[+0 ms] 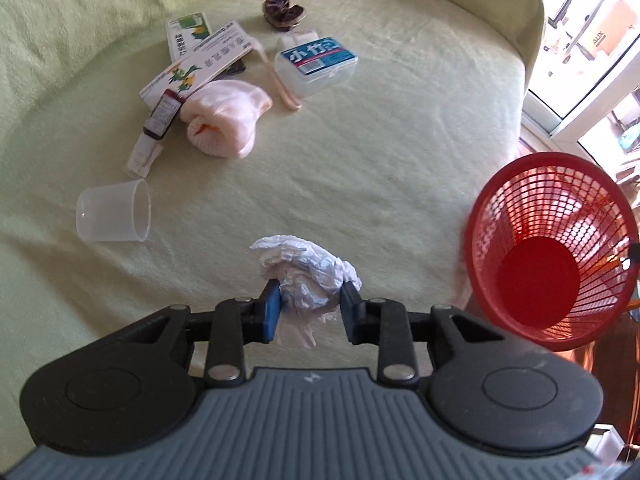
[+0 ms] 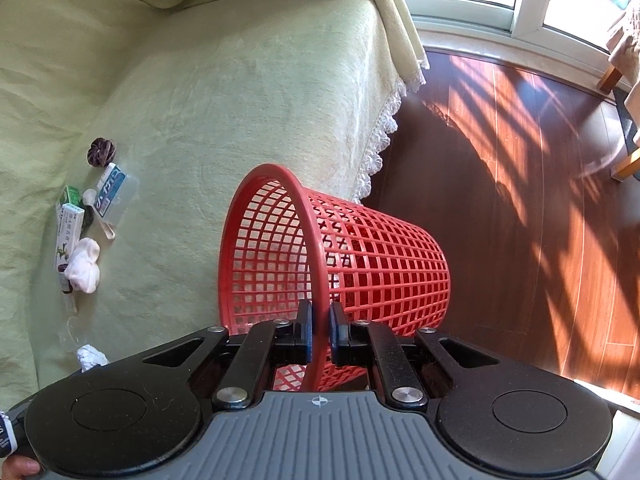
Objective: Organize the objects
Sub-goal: 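Carry the tissue over the basket and open the left gripper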
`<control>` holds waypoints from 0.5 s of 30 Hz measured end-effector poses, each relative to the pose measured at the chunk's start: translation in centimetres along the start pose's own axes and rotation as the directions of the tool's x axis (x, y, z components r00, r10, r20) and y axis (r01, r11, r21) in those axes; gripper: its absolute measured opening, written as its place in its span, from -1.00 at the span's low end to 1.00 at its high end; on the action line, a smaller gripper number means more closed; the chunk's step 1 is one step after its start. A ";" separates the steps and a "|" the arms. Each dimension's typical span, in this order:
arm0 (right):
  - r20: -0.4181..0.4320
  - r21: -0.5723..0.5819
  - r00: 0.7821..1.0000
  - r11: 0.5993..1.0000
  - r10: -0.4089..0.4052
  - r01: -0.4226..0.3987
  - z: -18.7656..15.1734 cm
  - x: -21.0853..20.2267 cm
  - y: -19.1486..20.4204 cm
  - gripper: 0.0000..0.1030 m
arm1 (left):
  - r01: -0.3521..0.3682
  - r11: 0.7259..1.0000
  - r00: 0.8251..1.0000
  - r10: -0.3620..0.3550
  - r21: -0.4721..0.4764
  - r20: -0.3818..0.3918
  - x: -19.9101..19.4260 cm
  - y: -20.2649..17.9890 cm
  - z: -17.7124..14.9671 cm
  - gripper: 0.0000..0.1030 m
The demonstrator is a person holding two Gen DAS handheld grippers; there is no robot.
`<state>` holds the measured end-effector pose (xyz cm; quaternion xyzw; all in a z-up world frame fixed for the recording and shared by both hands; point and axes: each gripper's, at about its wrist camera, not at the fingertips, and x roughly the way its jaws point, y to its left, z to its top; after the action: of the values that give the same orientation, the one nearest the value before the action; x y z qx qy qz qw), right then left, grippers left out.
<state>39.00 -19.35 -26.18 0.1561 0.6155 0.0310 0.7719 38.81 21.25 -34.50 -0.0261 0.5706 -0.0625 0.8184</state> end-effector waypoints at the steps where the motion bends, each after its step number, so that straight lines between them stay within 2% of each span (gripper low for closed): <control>1: -0.001 -0.005 1.000 1.000 0.003 -0.003 0.0 0.0 0.1 -0.91 | 0.014 1.000 1.000 -0.014 0.001 0.005 -0.3 -0.7 0.2 -0.49; 6: -0.003 -0.008 1.000 1.000 0.008 -0.008 0.4 0.1 0.3 -0.91 | 0.122 0.992 0.993 -0.122 0.019 0.002 -1.0 -4.0 1.1 -0.48; 8: 0.000 -0.002 1.000 1.000 0.011 -0.011 0.5 0.0 0.3 -0.91 | 0.188 0.981 0.982 -0.188 0.045 -0.012 -0.9 -5.7 1.6 -0.48; 10: 0.000 0.007 1.000 1.000 0.009 -0.009 0.5 -0.1 0.4 -0.91 | 0.270 0.960 0.963 -0.269 0.077 -0.027 -0.6 -7.7 2.4 -0.47; 13: 0.000 0.016 1.000 1.000 -0.001 0.001 0.3 -0.2 0.8 -0.91 | 0.370 0.922 0.929 -0.365 0.111 -0.059 -0.2 -10.4 3.6 -0.34; 15: 0.006 0.018 1.000 1.000 -0.012 0.012 0.2 -0.3 1.3 -0.91 | 0.370 0.918 0.929 -0.365 0.144 -0.061 0.0 -11.4 4.0 -0.11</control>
<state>39.34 -18.27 -25.53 0.1594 0.6143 0.0204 0.7725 41.77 9.90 -31.76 -0.0687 0.5624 -0.2591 0.7822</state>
